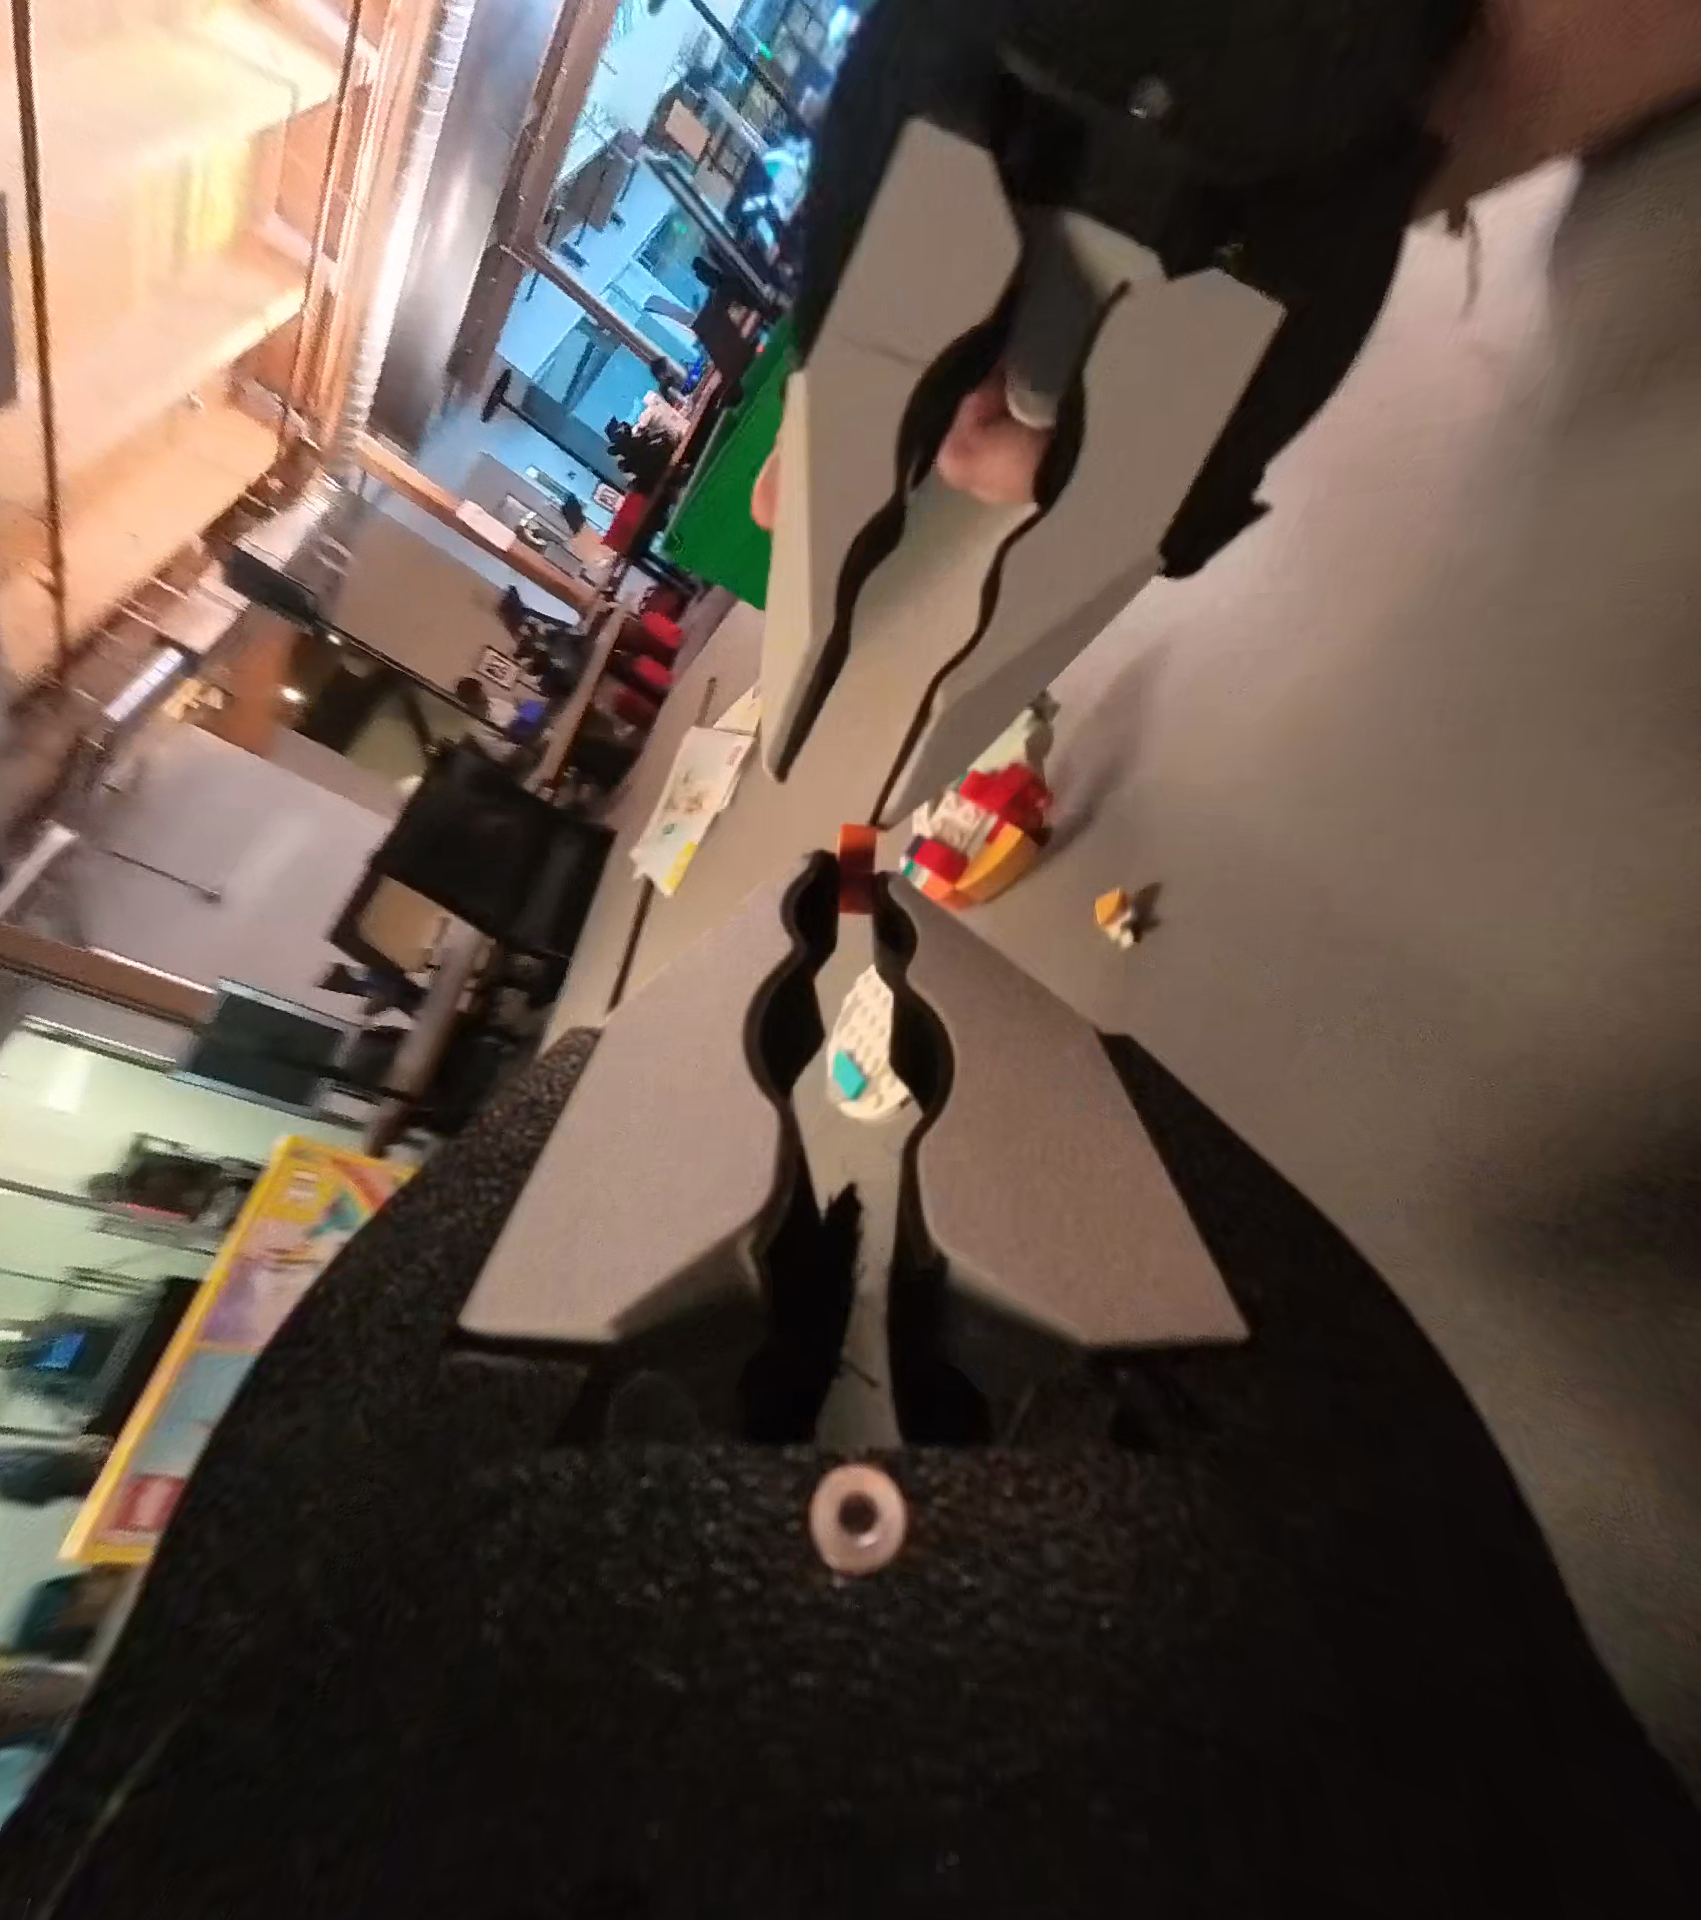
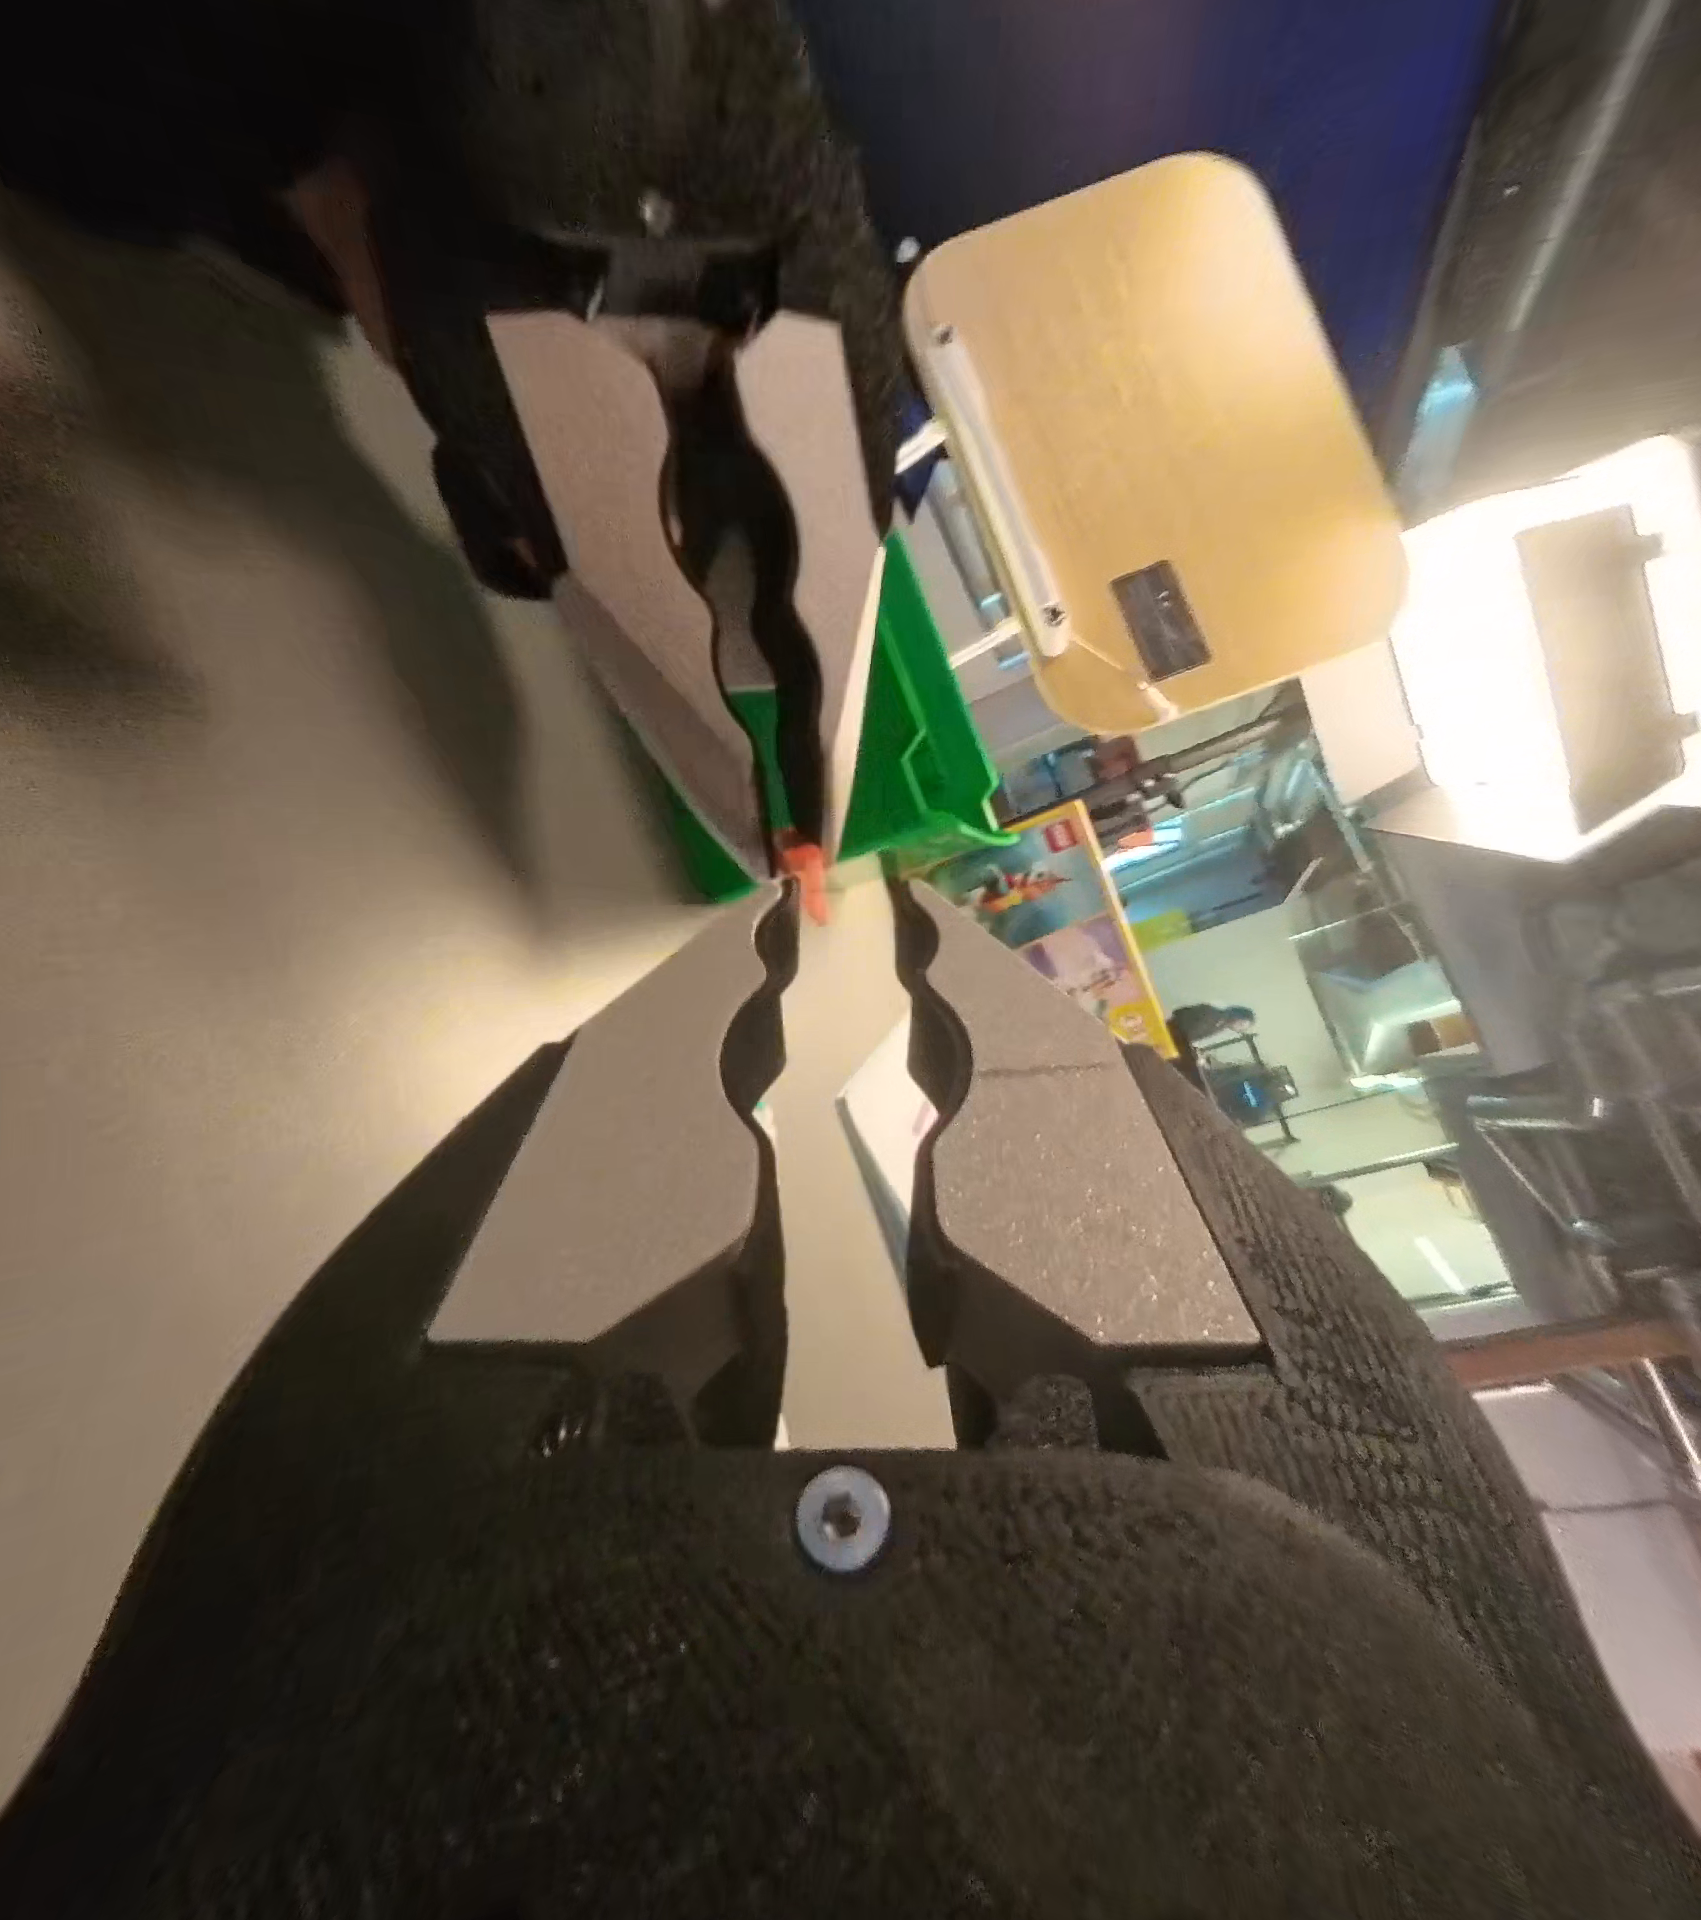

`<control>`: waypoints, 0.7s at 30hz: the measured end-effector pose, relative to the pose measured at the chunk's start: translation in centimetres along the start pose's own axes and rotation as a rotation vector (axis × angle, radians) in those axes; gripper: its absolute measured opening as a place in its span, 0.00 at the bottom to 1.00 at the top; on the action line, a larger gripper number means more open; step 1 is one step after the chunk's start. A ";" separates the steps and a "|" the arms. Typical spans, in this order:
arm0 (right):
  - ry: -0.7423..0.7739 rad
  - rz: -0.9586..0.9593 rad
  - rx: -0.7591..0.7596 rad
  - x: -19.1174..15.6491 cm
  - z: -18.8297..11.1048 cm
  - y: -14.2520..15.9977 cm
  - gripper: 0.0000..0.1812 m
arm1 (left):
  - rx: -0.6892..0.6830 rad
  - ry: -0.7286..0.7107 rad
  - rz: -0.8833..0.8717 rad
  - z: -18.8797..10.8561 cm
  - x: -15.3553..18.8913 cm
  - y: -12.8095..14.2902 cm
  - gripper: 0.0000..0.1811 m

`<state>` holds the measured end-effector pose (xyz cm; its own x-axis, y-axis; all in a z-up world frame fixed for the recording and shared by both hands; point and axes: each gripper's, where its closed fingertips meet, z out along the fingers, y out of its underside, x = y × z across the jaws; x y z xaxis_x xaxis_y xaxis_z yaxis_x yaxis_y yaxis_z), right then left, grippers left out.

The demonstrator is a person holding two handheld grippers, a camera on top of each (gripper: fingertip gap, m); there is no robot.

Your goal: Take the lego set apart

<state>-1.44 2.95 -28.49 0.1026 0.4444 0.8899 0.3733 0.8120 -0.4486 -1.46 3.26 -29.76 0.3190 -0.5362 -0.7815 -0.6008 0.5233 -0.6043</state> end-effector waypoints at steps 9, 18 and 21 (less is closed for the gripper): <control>-0.069 -0.039 -0.035 -1.6 0.2 0.6 0.07 | -0.008 0.014 0.079 0.1 0.8 0.1 0.03; -0.171 0.232 0.019 -1.8 -0.1 -0.1 0.02 | 0.114 0.133 -0.181 -0.4 1.2 -1.1 0.02; -0.239 0.436 0.143 -1.2 -0.8 -1.7 0.01 | 0.259 0.271 -0.455 -1.3 0.9 -2.7 0.02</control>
<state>-1.43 0.71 -28.77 0.0005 0.8136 0.5814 0.2114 0.5682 -0.7953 -0.48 0.47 -28.63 0.2833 -0.8772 -0.3876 -0.2377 0.3273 -0.9145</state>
